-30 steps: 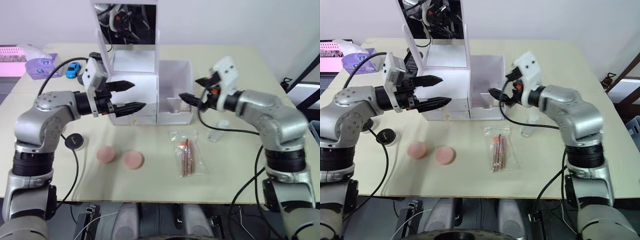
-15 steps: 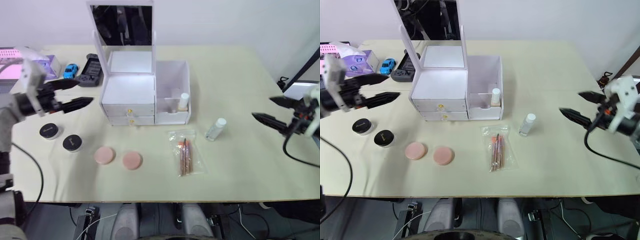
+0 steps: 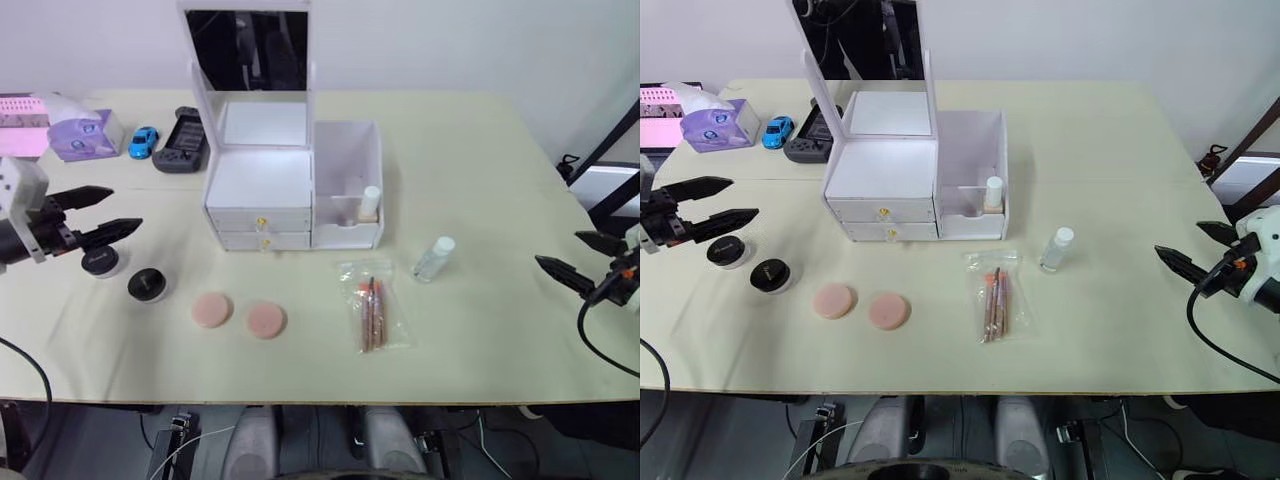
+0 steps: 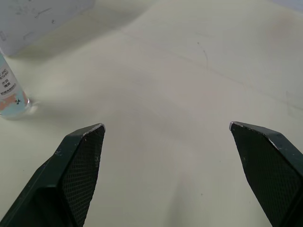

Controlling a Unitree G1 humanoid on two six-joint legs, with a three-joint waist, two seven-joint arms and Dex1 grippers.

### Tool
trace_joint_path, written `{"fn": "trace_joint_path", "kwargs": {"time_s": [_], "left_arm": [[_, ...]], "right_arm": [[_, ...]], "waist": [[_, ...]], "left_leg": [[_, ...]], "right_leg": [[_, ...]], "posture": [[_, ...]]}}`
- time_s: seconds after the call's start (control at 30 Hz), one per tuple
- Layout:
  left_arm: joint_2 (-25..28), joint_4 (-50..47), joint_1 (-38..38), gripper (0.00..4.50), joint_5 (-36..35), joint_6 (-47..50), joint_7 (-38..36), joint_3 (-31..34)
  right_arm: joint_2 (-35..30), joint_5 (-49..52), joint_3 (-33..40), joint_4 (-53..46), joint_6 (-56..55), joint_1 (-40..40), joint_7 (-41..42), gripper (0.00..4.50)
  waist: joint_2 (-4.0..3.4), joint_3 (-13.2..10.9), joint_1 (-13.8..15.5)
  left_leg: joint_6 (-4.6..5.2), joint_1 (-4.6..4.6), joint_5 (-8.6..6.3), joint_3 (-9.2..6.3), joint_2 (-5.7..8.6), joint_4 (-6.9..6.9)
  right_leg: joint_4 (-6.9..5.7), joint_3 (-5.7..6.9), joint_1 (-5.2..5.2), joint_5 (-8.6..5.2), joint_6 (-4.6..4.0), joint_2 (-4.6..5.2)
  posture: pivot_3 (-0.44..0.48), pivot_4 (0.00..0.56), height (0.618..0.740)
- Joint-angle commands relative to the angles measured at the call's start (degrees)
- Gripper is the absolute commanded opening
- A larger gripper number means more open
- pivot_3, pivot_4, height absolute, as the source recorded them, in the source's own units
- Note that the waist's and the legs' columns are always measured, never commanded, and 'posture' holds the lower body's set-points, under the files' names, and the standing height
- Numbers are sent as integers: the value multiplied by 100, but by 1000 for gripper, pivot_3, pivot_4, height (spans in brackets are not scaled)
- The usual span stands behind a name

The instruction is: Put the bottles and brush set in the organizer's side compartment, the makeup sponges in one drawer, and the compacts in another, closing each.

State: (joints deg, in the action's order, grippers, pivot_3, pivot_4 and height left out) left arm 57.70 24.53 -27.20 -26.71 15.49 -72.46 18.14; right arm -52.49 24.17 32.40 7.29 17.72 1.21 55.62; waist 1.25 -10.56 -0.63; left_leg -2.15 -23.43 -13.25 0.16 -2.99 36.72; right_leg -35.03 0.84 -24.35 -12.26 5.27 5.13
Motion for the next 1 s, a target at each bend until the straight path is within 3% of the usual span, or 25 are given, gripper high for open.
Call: {"fn": "trace_joint_path", "kwargs": {"time_s": [0.03,0.23,0.37,0.57,0.83,0.93,1.0], "left_arm": [[9,-949,-480,4500,-450,652,-85,-148],[-235,-2762,-911,4500,-1047,1674,-260,-897],[-651,-3329,-1229,4500,-1269,2038,-66,-1213],[-1335,-3854,-1352,4500,-1445,2282,285,-1567],[-1556,-4172,-1142,4500,-1419,2302,575,-1680],[-1527,-4239,-1062,4500,-1397,2296,609,-1677],[-1523,-4260,-1016,4500,-1379,2274,634,-1679]], "right_arm": [[-300,538,260,-953,457,-74,297,4474],[-560,1367,287,-2689,1740,-357,260,4474],[-514,1395,2,-3276,2250,-270,-276,4474],[-76,1488,-672,-3449,2809,348,-1226,4474],[373,1286,-1396,-3381,3064,689,-1875,4474],[456,1250,-1506,-3336,3005,737,-1906,3652],[478,1204,-1589,-3299,2941,779,-1895,3652]], "waist": [[-1,-1,22],[1,0,9],[6,0,17],[11,-2,-7],[16,-2,4],[17,-2,10],[17,-2,5]], "left_leg": [[0,-2,0,0,0,1],[0,2,0,0,1,2],[1,0,0,-1,1,6],[1,1,1,0,3,23],[4,-3,0,-3,6,20],[4,-4,-1,-3,6,21],[4,-4,-1,-3,6,24]], "right_leg": [[0,0,0,0,1,0],[-2,-6,6,-4,7,-3],[-2,-11,7,-15,26,-6],[-3,-24,10,-14,25,-12],[-3,-37,9,-3,6,-20],[-3,-37,9,-3,6,-21],[-3,-37,10,-4,7,-21]], "posture": [[0,150,729],[0,150,729],[0,150,729],[0,150,729],[0,150,729],[0,150,729],[0,150,729]]}}
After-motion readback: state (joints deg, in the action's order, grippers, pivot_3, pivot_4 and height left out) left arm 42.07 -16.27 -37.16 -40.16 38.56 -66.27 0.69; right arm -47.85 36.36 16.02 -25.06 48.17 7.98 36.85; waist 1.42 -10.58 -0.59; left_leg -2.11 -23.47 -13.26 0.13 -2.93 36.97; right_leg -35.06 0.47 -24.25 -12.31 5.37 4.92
